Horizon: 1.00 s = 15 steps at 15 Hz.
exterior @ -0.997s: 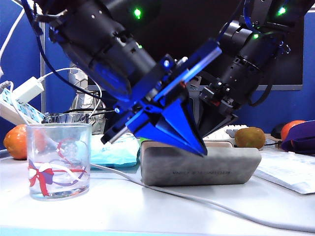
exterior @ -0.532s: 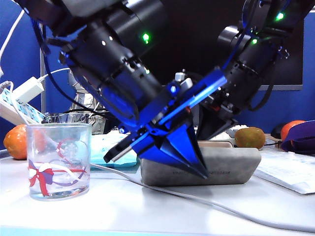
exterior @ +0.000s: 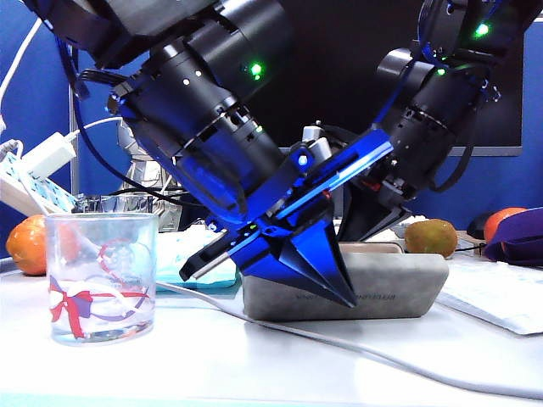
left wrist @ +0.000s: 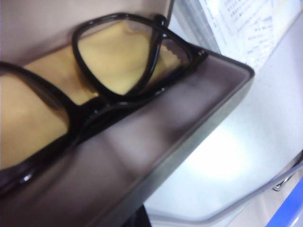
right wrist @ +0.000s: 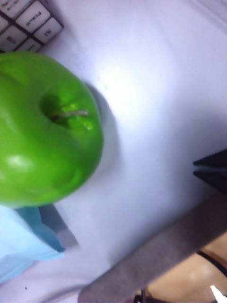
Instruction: Pick up the glasses, fold the temples of the glasses, place the glasses into the glasses case, and finally close the glasses case.
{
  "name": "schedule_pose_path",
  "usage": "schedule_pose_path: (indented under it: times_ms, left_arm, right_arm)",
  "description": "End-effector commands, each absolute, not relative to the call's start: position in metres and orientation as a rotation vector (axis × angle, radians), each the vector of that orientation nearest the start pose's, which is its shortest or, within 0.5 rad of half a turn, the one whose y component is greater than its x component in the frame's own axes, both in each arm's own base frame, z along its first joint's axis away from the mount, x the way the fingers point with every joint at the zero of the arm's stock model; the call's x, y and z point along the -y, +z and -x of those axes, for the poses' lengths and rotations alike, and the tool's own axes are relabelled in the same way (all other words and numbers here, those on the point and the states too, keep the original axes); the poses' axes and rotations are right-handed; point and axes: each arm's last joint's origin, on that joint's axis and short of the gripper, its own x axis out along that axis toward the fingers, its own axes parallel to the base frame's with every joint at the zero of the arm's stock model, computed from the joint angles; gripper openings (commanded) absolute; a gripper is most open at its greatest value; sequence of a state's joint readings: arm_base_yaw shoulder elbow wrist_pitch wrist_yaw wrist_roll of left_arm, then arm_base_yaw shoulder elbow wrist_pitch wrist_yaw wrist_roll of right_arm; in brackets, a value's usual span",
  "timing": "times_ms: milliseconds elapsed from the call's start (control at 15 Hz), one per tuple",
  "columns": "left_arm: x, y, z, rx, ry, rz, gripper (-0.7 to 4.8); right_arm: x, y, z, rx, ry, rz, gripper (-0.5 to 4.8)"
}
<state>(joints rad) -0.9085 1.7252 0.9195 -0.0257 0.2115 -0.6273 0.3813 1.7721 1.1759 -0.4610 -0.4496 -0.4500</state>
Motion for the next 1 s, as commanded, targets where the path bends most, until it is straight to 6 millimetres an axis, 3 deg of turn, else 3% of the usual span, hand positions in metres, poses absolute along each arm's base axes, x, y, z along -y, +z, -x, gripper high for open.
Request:
schedule_pose_path:
  times_ms: [66,332,797,997]
  left_arm:
    - [0.271,0.16,-0.205,-1.067,-0.725,0.235,-0.05]
    - [0.271,0.16,-0.206,-1.054,-0.704,0.23,-0.05]
    - [0.271,0.16,-0.206,-1.054,-0.697,0.249,-0.05]
    - [0.272,0.16,-0.206,-1.058,-0.7,0.249,-0.05]
  right_arm:
    - [-0.143,0.193,-0.317,-0.944,1.047,0.36,-0.02]
    - [-0.142,0.191,-0.312,-0.979,1.08,0.368,-0.02]
    - [-0.137,0.214,-0.298,-0.944,1.118,0.4,-0.02]
    - [-0.139,0.219,-0.304,-0.87,1.088,0.414,-0.02]
